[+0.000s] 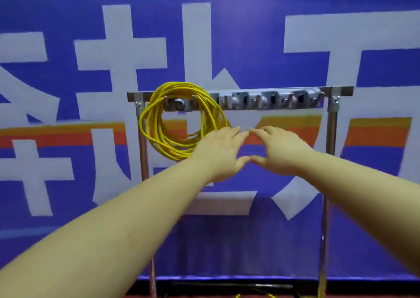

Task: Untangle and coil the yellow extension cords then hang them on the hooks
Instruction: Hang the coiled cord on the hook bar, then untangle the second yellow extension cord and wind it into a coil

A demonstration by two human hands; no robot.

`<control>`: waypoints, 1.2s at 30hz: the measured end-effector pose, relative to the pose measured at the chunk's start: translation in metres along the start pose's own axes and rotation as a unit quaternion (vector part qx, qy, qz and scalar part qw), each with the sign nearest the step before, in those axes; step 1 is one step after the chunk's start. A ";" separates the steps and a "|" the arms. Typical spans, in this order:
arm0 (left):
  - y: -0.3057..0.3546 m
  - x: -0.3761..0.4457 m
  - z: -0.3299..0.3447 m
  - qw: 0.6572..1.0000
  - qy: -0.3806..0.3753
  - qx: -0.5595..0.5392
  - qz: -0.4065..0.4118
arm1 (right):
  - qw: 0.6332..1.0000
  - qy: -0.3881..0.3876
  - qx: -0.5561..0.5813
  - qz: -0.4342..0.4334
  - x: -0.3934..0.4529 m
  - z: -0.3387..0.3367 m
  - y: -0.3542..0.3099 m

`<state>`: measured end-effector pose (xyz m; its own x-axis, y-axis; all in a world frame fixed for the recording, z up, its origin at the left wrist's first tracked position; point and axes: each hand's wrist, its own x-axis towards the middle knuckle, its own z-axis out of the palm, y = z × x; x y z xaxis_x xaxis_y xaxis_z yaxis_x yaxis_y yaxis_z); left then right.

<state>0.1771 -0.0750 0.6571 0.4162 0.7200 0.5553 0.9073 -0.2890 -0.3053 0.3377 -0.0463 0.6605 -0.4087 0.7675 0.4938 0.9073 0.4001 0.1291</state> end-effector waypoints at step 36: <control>0.286 -0.208 0.548 0.845 -0.481 -0.201 0.121 | 0.867 -0.483 0.098 0.077 -0.343 0.552 0.103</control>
<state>0.3178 0.0384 0.0303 0.5277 0.7323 -0.4304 0.8295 -0.5534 0.0753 0.5167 0.0076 0.0297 -0.2609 0.8433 -0.4698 0.9633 0.2595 -0.0690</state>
